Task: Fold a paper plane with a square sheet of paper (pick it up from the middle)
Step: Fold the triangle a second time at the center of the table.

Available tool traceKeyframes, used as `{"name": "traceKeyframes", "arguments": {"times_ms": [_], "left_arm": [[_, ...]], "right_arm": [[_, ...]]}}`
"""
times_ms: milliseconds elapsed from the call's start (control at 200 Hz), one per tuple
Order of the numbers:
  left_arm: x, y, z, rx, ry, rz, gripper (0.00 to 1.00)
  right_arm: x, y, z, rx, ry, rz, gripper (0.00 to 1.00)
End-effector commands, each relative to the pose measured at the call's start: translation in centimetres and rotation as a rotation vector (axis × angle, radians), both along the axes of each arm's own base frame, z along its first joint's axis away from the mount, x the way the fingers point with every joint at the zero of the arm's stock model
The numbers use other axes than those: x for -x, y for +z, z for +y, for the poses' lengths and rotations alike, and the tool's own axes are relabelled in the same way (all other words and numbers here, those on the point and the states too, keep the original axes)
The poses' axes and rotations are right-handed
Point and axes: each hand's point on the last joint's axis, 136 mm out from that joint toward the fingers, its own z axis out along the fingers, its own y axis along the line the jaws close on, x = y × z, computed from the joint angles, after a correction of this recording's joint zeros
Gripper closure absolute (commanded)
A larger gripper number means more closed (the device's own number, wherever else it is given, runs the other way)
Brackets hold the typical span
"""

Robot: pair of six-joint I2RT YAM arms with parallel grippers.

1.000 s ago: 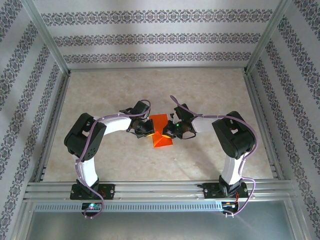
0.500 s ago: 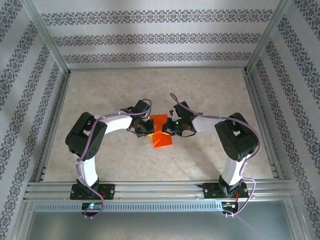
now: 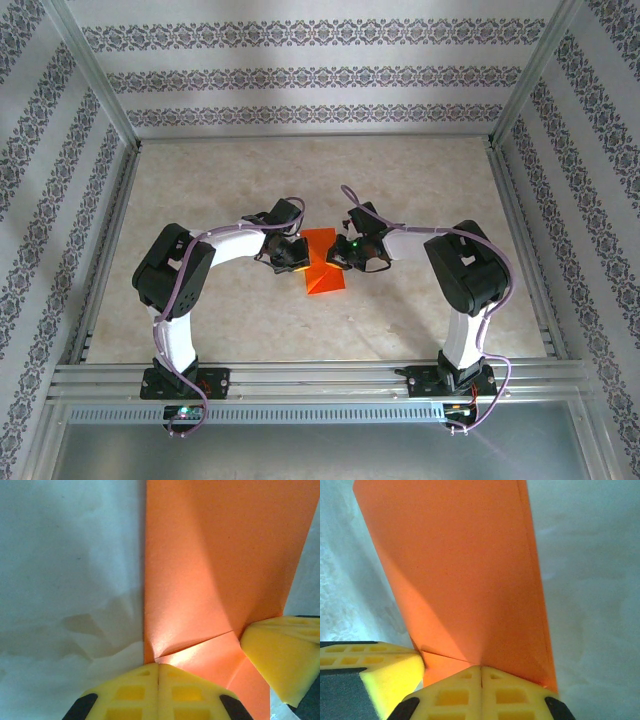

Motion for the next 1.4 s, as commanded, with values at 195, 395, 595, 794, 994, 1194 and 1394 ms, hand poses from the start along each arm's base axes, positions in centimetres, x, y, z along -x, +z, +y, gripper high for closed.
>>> {"name": "traceKeyframes", "arguments": {"times_ms": [195, 395, 595, 794, 994, 1194, 1394], "left_arm": [[2.7, -4.1, 3.1, -0.186, -0.009, 0.106, 1.00], [2.4, -3.8, 2.8, -0.176, -0.016, 0.097, 1.00], [2.1, -3.5, 2.5, -0.167, -0.023, 0.085, 1.00], [1.7, -3.1, 2.0, -0.148, -0.041, 0.071, 1.00], [1.2, -2.3, 1.6, -0.123, -0.061, 0.031, 1.00], [-0.3, 2.9, -0.4, -0.034, -0.082, -0.100, 0.96], [0.6, 6.2, -2.4, 0.083, -0.035, -0.156, 0.90]], "right_arm": [[-1.5, 2.2, -3.7, 0.047, -0.155, -0.063, 1.00], [-0.9, 3.4, -2.8, 0.048, -0.079, -0.112, 1.00], [1.2, 2.8, 1.3, -0.006, 0.046, -0.074, 1.00], [1.3, 0.7, 1.2, 0.020, 0.026, -0.034, 1.00], [2.0, -2.4, -0.8, 0.093, -0.014, 0.021, 1.00], [3.0, -4.0, -1.7, 0.132, -0.044, 0.087, 1.00], [3.9, -5.2, -2.5, 0.159, -0.080, 0.157, 1.00]]}}
